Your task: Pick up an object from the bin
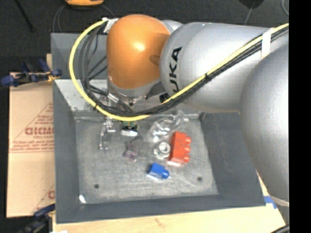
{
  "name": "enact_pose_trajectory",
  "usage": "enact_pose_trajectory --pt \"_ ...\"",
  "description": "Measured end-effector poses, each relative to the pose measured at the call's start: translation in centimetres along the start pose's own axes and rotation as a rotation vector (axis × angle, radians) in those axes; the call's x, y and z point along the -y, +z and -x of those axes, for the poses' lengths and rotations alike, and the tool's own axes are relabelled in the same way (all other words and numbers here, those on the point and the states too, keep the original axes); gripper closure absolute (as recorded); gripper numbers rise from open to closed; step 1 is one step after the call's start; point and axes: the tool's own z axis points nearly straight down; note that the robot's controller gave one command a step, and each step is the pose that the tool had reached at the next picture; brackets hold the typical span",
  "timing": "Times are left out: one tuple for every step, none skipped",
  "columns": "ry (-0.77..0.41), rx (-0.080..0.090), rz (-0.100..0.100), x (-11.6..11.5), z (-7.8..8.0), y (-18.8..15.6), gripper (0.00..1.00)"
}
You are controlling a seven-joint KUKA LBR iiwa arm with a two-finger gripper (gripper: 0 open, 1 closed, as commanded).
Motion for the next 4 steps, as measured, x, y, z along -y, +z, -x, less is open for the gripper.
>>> enact_pose_trajectory --pt "-0.160 0.004 -0.004 7.9 3.3 7.0 0.00" --pt "-0.525 0.007 -0.002 4.7 4.4 16.3 0.00" --pt "-0.522 0.009 0.000 4.6 4.5 16.1 1.00" --pt "-0.520 0.007 0.000 4.6 4.4 16.1 0.00"
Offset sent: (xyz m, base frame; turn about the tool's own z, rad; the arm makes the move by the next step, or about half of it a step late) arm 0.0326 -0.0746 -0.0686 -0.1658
